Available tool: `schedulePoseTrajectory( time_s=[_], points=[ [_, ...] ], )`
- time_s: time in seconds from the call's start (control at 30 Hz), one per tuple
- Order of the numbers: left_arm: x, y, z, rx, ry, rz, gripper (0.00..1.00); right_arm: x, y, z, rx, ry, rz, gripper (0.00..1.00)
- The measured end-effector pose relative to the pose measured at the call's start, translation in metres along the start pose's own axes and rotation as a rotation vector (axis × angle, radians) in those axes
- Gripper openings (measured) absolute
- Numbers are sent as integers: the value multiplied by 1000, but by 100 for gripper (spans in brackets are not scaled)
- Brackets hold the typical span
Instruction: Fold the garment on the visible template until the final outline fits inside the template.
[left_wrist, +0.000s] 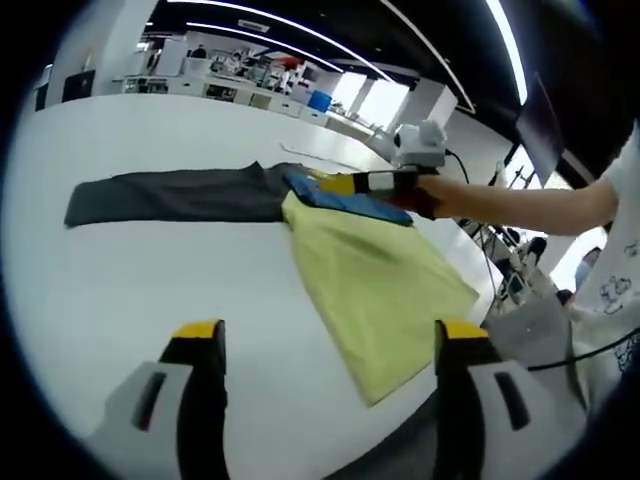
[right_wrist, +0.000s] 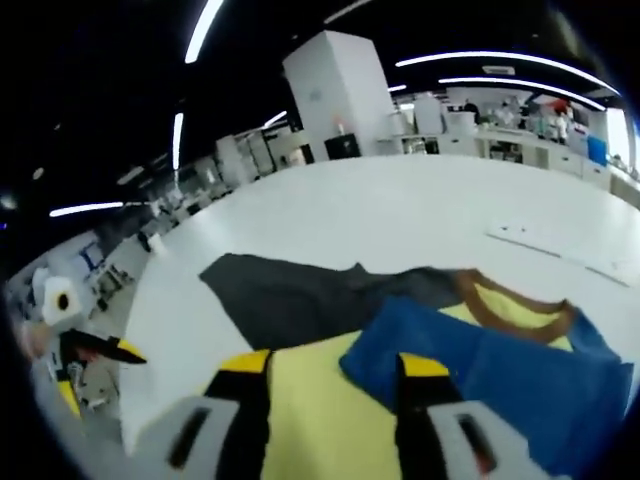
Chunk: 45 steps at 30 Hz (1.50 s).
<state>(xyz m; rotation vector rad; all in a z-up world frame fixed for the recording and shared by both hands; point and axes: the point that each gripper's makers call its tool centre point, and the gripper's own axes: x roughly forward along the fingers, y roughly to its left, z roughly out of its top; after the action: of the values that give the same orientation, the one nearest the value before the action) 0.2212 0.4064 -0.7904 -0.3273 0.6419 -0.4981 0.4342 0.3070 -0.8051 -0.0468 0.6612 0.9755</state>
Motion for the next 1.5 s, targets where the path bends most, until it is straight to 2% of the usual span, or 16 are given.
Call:
schedulePoseTrajectory(
  time_s=[0.13,0.27,0.37,0.53,0.67,0.73,0.83,0.9,0.97,1.03,1.13,1.2,1.27,1.37,1.43,1.5],
  points=[
    [2,2,8,15,-4,1,83,-13,-4,-1,-10,-18,9,74],
    [4,4,18,22,-19,-4,83,-26,-6,-11,-45,3,1,84],
    [8,9,25,21,-27,-3,82,-37,-12,-14,-38,7,-8,91],
    [10,22,39,-6,-56,12,81,-55,-14,-18,-52,9,-16,94],
    [8,48,55,-16,-80,55,80,-71,-16,-14,-55,-3,-19,94],
    [6,60,62,-25,-84,70,80,-75,-24,-14,-60,-6,-21,94],
    [1,80,70,-33,-92,104,79,-95,-34,-20,-59,-4,-40,94],
    [-3,98,75,-34,-100,148,78,-110,-43,-27,-45,-7,-61,93],
    [-9,122,80,-74,-119,208,78,-125,-50,-35,-25,-10,-84,93],
    [-16,142,89,-114,-162,259,78,-136,-55,-43,-6,-10,-102,93],
    [-22,172,85,-129,-136,318,75,-157,-66,-60,21,7,-141,92],
    [-24,183,83,-145,-128,340,74,-169,-74,-71,51,19,-165,91],
    [-26,192,86,-168,-153,360,75,-180,-78,-76,83,3,-179,91],
    [-26,199,86,-177,-151,378,74,-193,-81,-85,81,18,-197,90],
    [-27,209,87,-183,-157,408,74,-202,-79,-90,74,30,-207,90],
    [-30,224,86,-208,-166,472,75,-212,-78,-92,90,21,-220,90]
  ],
)
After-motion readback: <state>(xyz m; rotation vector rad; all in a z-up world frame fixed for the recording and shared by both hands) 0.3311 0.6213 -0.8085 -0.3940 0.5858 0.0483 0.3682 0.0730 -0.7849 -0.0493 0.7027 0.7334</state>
